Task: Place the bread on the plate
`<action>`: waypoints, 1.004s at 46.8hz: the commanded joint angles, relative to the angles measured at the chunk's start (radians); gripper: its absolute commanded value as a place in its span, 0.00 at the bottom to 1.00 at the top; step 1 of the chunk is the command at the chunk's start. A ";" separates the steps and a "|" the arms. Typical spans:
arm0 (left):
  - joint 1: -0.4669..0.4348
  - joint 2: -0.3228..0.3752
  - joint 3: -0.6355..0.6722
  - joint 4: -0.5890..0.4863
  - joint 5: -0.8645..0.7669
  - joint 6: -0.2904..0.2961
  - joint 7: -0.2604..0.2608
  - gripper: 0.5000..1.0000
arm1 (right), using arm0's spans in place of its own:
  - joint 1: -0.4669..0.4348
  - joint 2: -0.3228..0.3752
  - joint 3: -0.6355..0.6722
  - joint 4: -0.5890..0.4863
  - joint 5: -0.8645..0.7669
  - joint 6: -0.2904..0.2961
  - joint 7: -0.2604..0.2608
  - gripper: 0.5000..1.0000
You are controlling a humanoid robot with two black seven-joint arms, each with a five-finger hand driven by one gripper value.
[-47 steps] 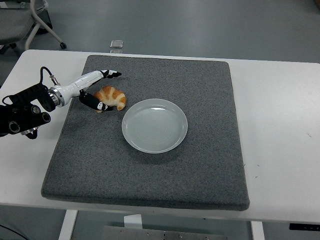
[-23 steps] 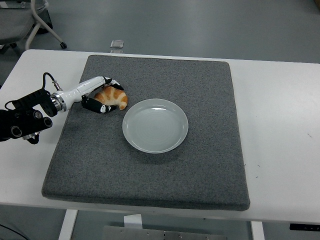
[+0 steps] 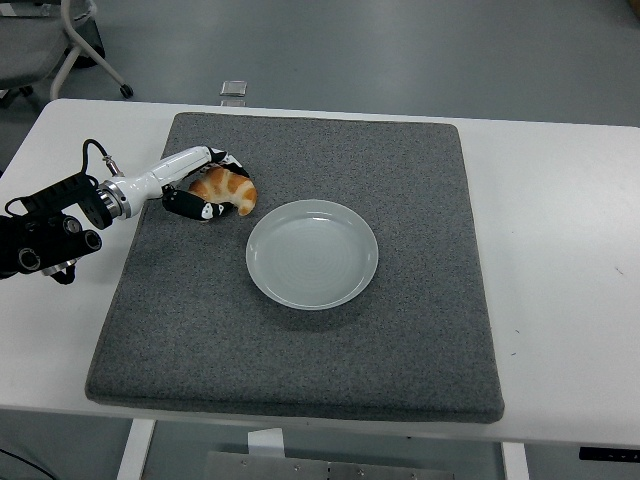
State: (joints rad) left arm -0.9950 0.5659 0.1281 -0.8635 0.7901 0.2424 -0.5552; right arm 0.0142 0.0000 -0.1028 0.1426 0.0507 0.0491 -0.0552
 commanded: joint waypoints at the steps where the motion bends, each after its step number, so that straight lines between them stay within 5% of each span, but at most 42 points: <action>1: 0.001 0.000 -0.004 0.000 0.000 0.001 0.000 0.00 | 0.000 0.000 0.000 0.000 0.000 0.000 0.000 0.86; 23: 0.006 0.032 -0.033 -0.008 -0.002 0.006 0.000 0.00 | 0.001 0.000 0.000 0.000 0.000 0.000 0.000 0.86; 47: -0.076 0.233 -0.051 -0.017 0.011 -0.011 0.000 0.00 | 0.003 0.000 0.000 -0.002 0.000 0.000 -0.002 0.86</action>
State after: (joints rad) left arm -1.0455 0.7850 0.0756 -0.8806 0.7983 0.2339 -0.5554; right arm 0.0164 0.0000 -0.1028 0.1415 0.0505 0.0491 -0.0569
